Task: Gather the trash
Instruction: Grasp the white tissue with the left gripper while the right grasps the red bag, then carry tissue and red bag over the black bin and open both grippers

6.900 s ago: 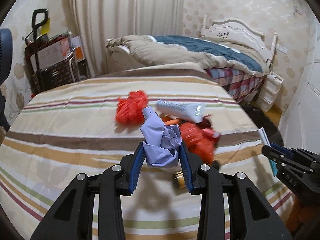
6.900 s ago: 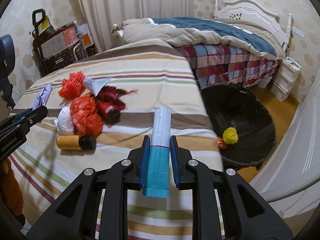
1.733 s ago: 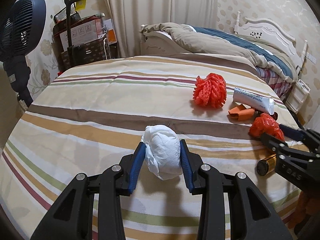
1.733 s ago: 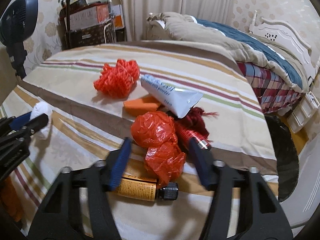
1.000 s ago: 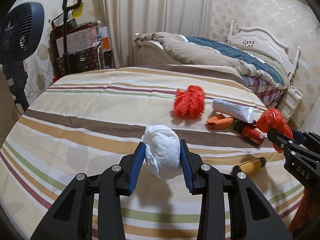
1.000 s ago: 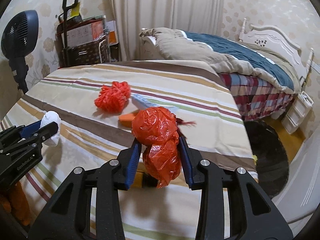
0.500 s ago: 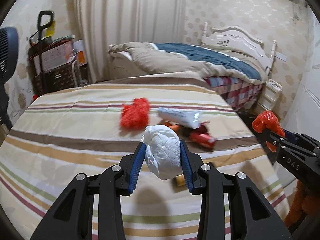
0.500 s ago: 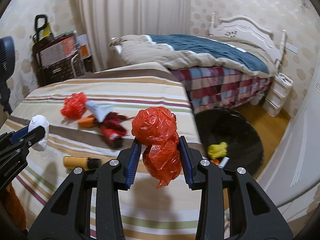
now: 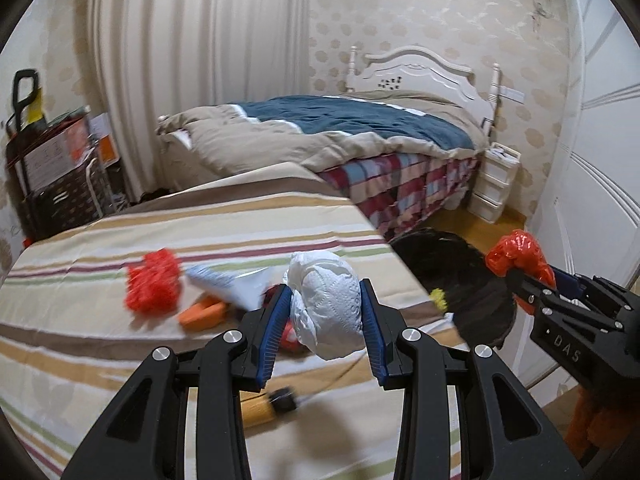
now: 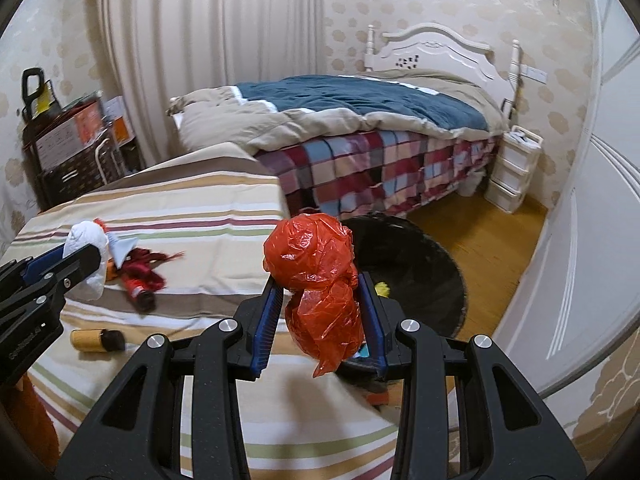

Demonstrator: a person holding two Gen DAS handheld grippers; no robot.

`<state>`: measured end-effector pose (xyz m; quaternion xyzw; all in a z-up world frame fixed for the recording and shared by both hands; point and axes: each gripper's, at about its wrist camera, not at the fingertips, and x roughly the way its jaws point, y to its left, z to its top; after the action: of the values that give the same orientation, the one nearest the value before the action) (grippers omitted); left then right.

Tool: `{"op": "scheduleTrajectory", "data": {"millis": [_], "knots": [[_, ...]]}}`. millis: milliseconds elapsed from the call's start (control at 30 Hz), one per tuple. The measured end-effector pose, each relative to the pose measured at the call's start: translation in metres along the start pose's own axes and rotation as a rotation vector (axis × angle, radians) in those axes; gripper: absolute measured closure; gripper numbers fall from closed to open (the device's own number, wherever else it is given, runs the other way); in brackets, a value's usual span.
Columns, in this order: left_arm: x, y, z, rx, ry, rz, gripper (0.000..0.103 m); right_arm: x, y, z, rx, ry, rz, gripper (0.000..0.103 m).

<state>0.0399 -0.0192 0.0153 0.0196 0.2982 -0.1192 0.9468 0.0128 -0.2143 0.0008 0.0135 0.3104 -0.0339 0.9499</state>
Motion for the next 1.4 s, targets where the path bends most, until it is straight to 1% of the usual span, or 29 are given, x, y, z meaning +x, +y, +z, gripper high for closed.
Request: {"op": "scheduleTrajectory", "data": {"millis": [100, 233, 367, 633, 767, 1000, 1200, 1300, 1400], "knots": [[0.012, -0.015, 0.007, 0.015, 0.002, -0.020, 0.066, 0.005, -0.013, 0.002, 0.017, 0.003, -0.016, 0.066], [0.029, -0.030, 0.013, 0.014, 0.029, -0.050, 0.065, 0.014, -0.029, 0.006, 0.039, 0.005, -0.036, 0.066], [0.049, -0.047, 0.020, 0.037, 0.040, -0.054, 0.066, 0.024, -0.041, 0.007, 0.056, 0.013, -0.050, 0.066], [0.084, -0.081, 0.032, 0.100, 0.031, -0.058, 0.065, 0.053, -0.069, 0.010, 0.097, 0.034, -0.075, 0.066], [0.104, -0.095, 0.032, 0.121, 0.056, -0.060, 0.065, 0.068, -0.079, 0.013, 0.112, 0.050, -0.080, 0.066], [0.135, -0.111, 0.036, 0.131, 0.101, -0.055, 0.065, 0.092, -0.089, 0.017, 0.132, 0.075, -0.084, 0.066], [0.149, -0.114, 0.039, 0.125, 0.126, -0.054, 0.065, 0.104, -0.095, 0.019, 0.142, 0.081, -0.093, 0.066], [0.151, -0.116, 0.039, 0.138, 0.126, -0.048, 0.064, 0.108, -0.097, 0.020, 0.138, 0.083, -0.099, 0.066], [0.153, -0.115, 0.038, 0.141, 0.131, -0.043, 0.059, 0.110, -0.100, 0.021, 0.140, 0.081, -0.108, 0.064]]}}
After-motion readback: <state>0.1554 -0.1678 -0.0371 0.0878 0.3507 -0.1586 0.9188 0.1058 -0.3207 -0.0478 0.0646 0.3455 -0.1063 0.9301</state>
